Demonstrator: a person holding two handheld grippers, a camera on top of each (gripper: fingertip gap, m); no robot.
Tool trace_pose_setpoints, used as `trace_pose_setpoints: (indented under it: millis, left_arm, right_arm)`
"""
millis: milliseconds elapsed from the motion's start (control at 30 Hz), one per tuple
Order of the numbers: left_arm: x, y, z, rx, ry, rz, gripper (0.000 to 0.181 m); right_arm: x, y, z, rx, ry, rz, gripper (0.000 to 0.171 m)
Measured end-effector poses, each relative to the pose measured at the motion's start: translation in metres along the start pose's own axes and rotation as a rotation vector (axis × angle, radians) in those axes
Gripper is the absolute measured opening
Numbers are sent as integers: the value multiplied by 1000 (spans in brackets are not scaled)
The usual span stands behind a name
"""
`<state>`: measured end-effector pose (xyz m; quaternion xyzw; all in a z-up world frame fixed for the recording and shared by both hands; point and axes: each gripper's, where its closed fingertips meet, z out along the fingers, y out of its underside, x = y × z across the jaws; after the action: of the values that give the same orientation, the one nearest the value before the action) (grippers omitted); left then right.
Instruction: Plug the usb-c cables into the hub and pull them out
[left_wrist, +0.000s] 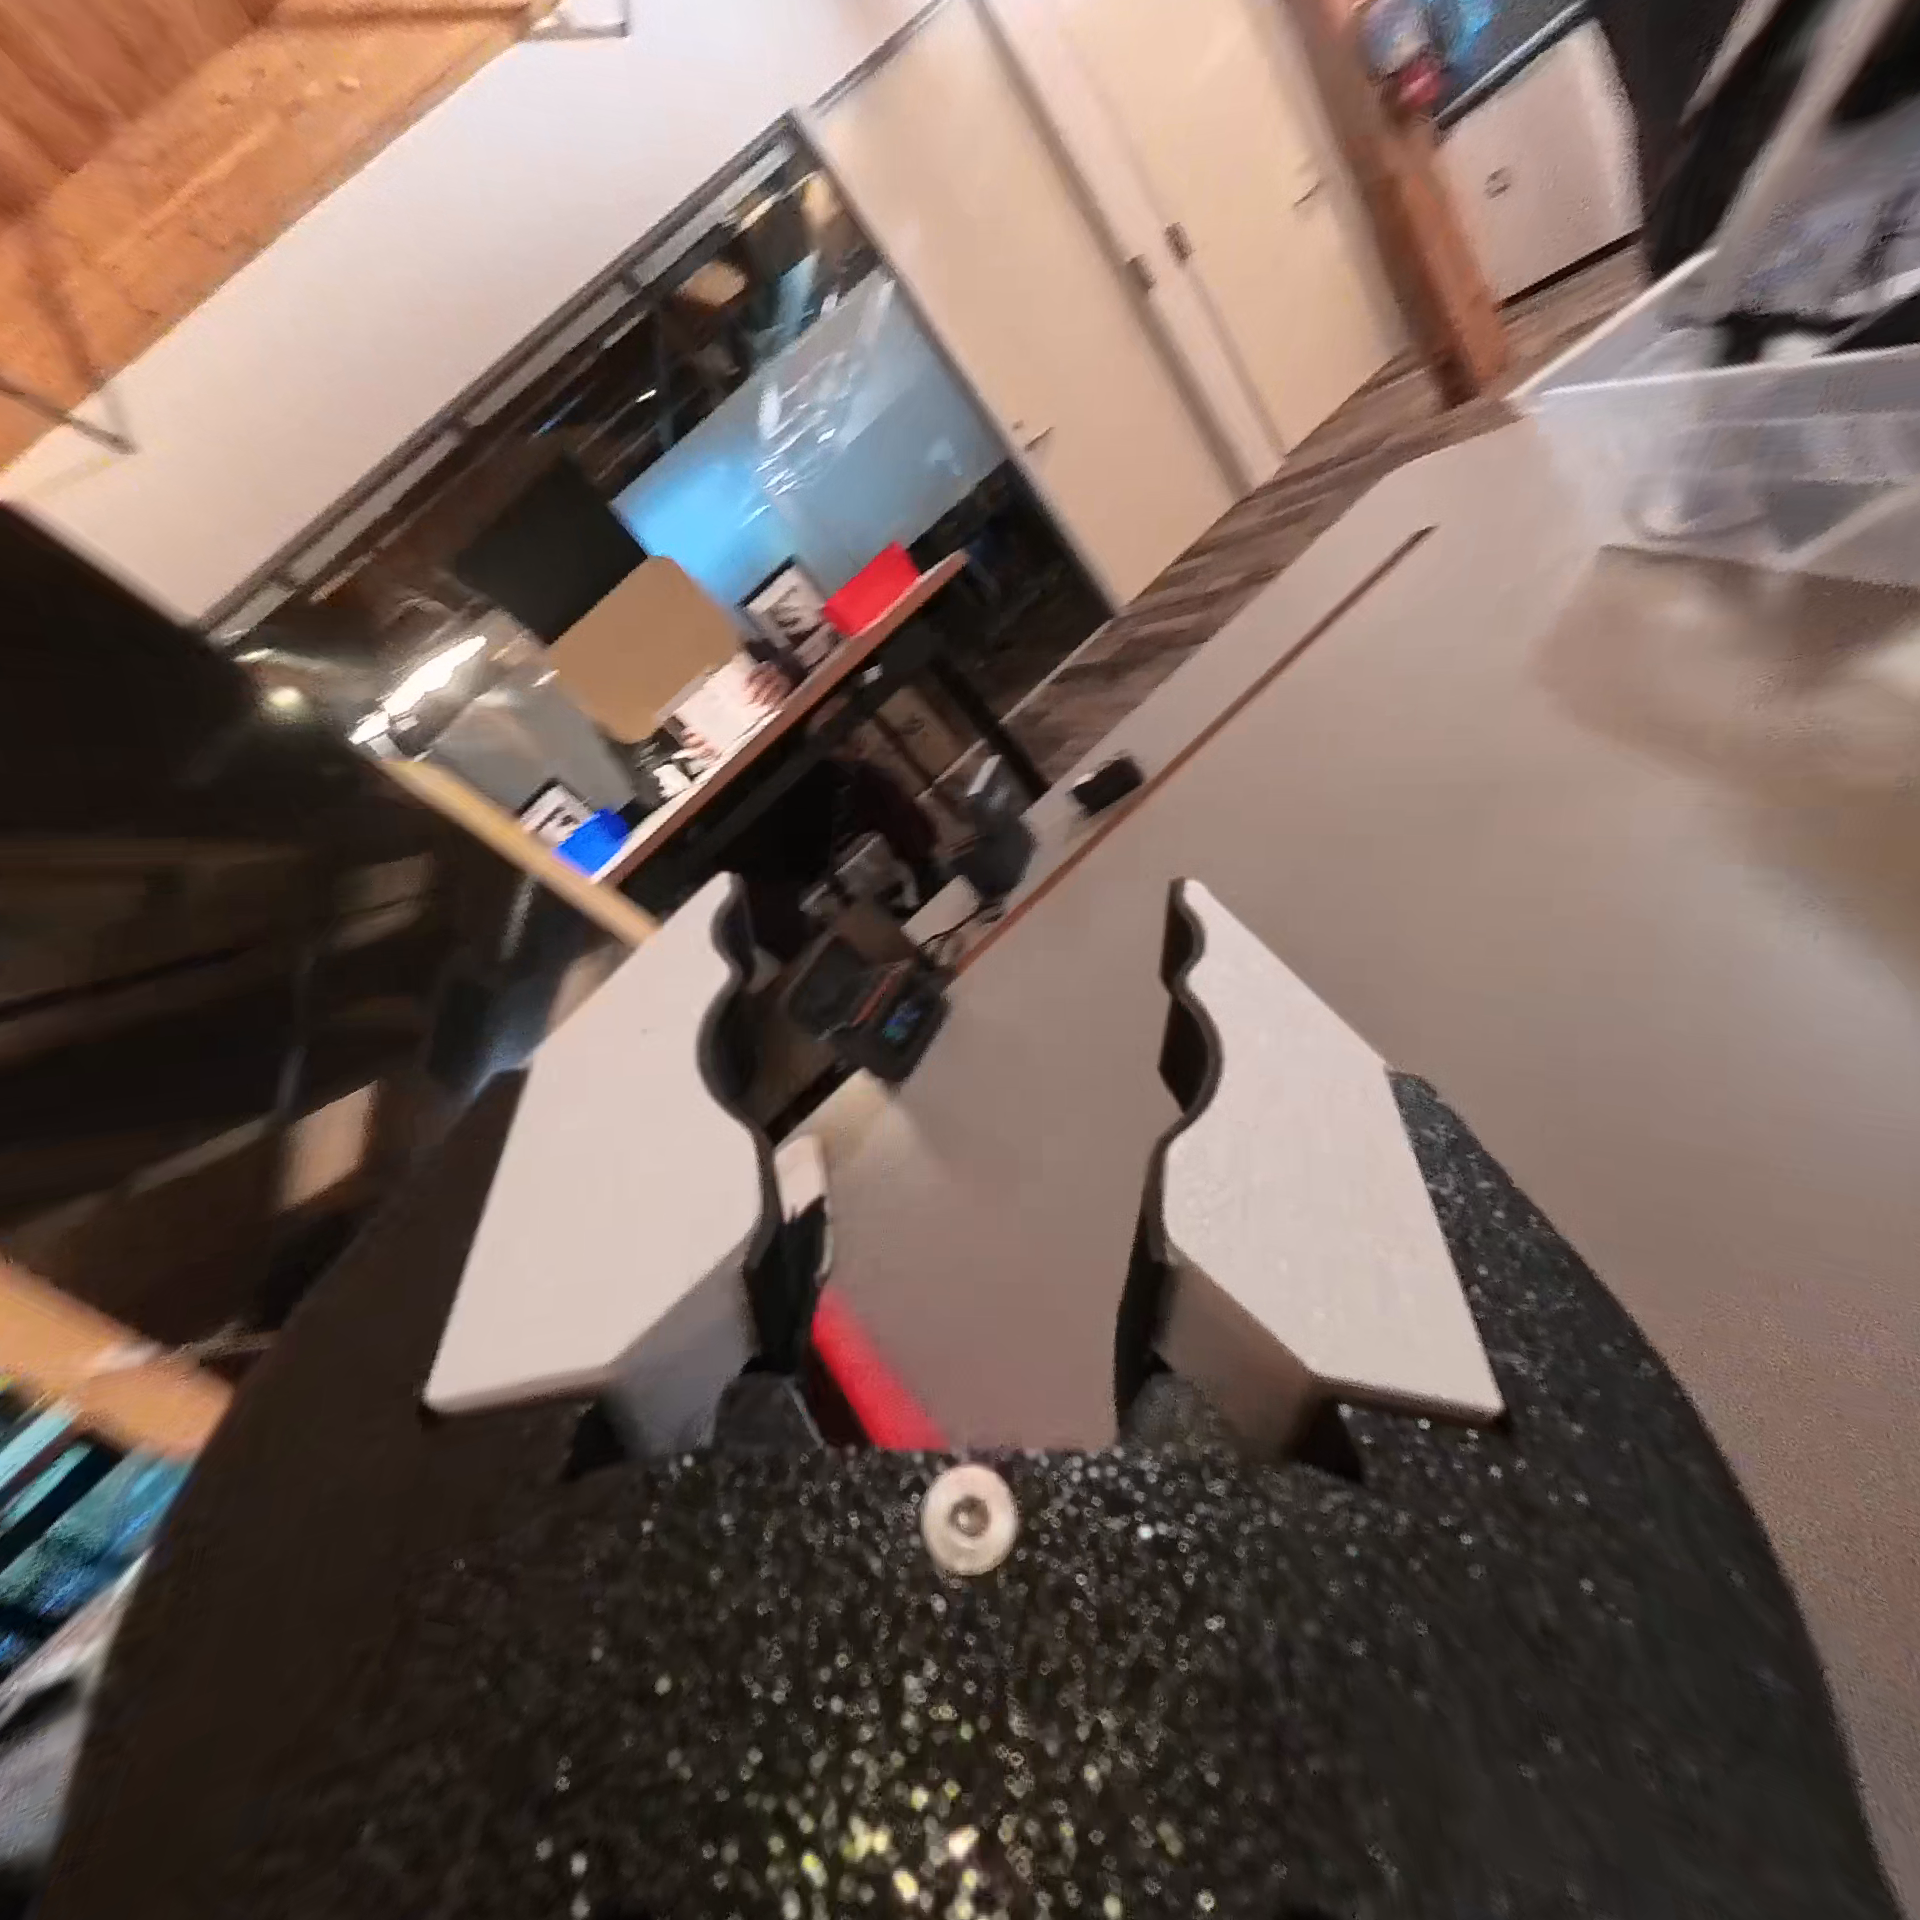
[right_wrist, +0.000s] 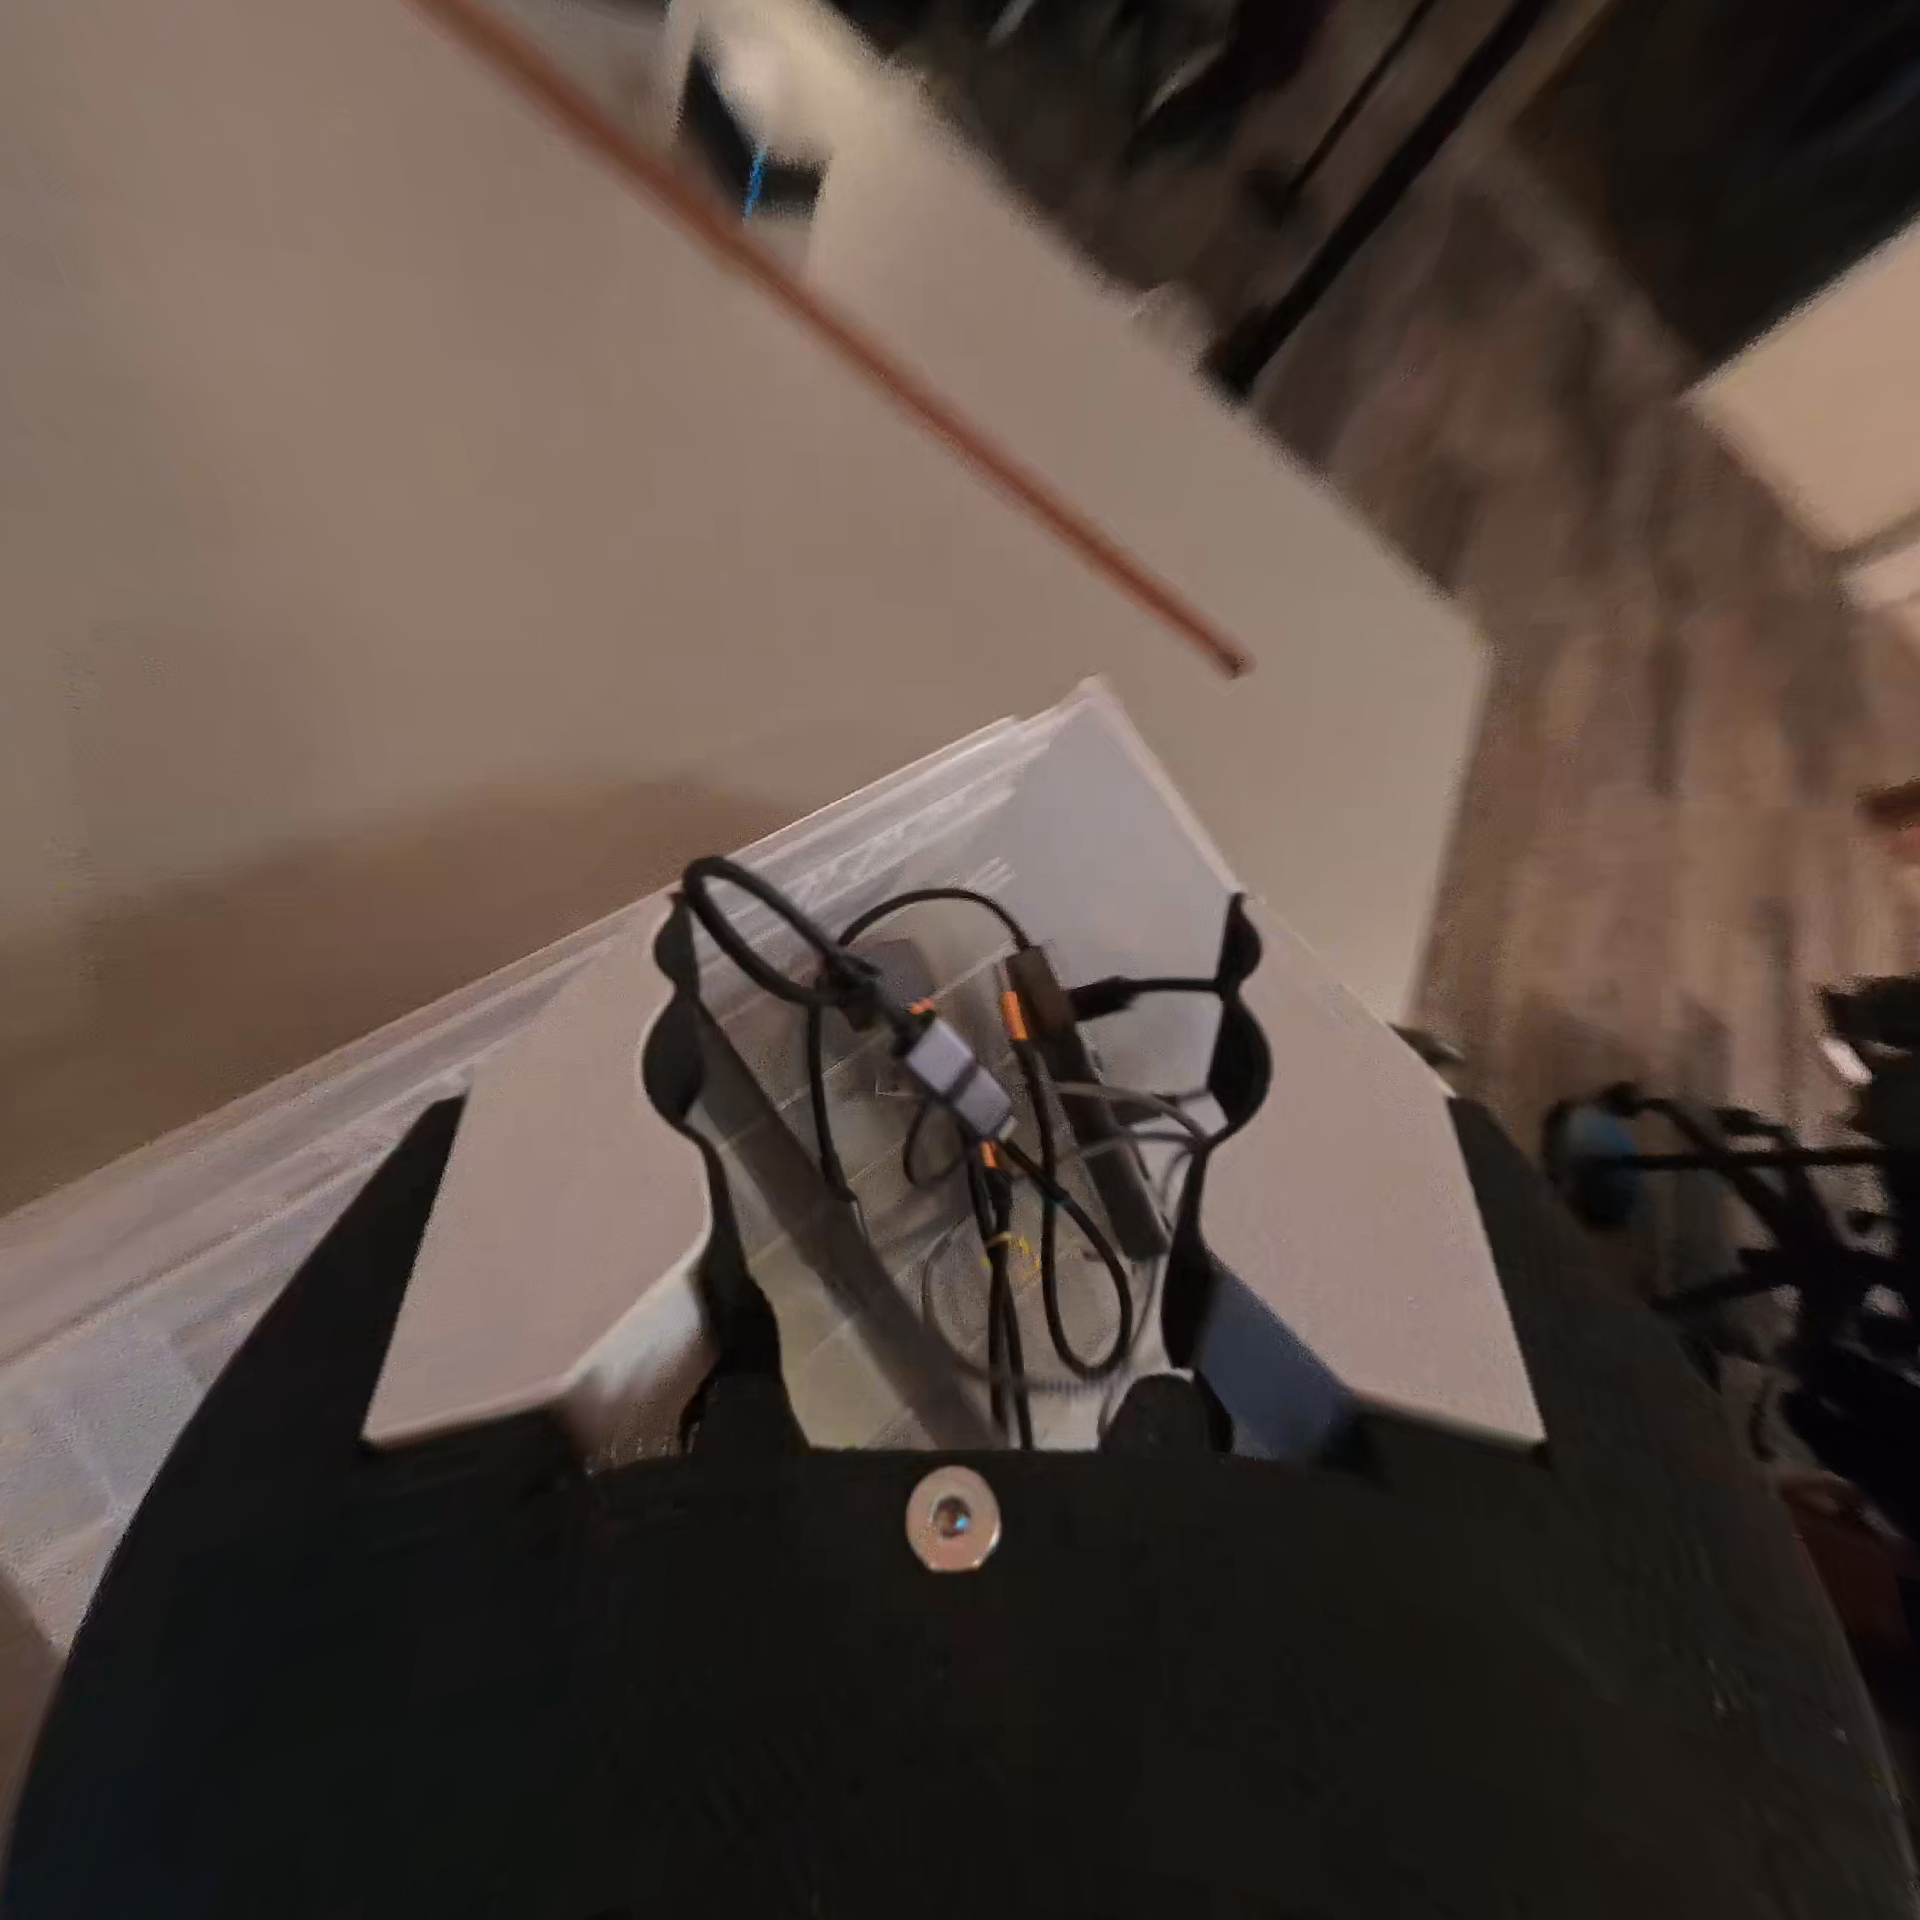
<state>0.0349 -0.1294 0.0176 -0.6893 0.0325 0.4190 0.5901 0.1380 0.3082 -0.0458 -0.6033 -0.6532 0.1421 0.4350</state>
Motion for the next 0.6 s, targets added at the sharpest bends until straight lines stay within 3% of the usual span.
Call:
trace_pose_setpoints:
  millis: [67, 167, 233, 300, 367, 467, 500, 600]
  left_arm:
    - [-29, 10, -8, -83, -98, -35, 93]
    - [-59, 73, -16, -404, -217, -191, 136]
    - [-46, 117, -16, -567, -154, -340, 153]
    - [-28, 156, -22, -742, -92, -432, 158]
    - [-13, 173, -26, -817, -43, -475, 149]
    - [5, 180, -26, -848, 23, -513, 108]
    - [8, 184, -26, -861, 27, -493, 85]
    - [18, 209, -33, -983, 22, -471, 67]
  right_arm:
    - [13, 3, -52, 121, 201, 110, 108]
    - [25, 59, -114, 151, 449, 351, 108]
    - [21, 109, -126, 83, 505, 512, 108]
    - [10, 147, -116, -23, 454, 610, 108]
    - [-4, 179, -105, -189, 400, 640, 109]
    - [-10, 206, -100, -362, 415, 651, 105]
    - [-8, 206, -100, -353, 422, 669, 103]
    - [-8, 207, -94, -340, 398, 704, 55]
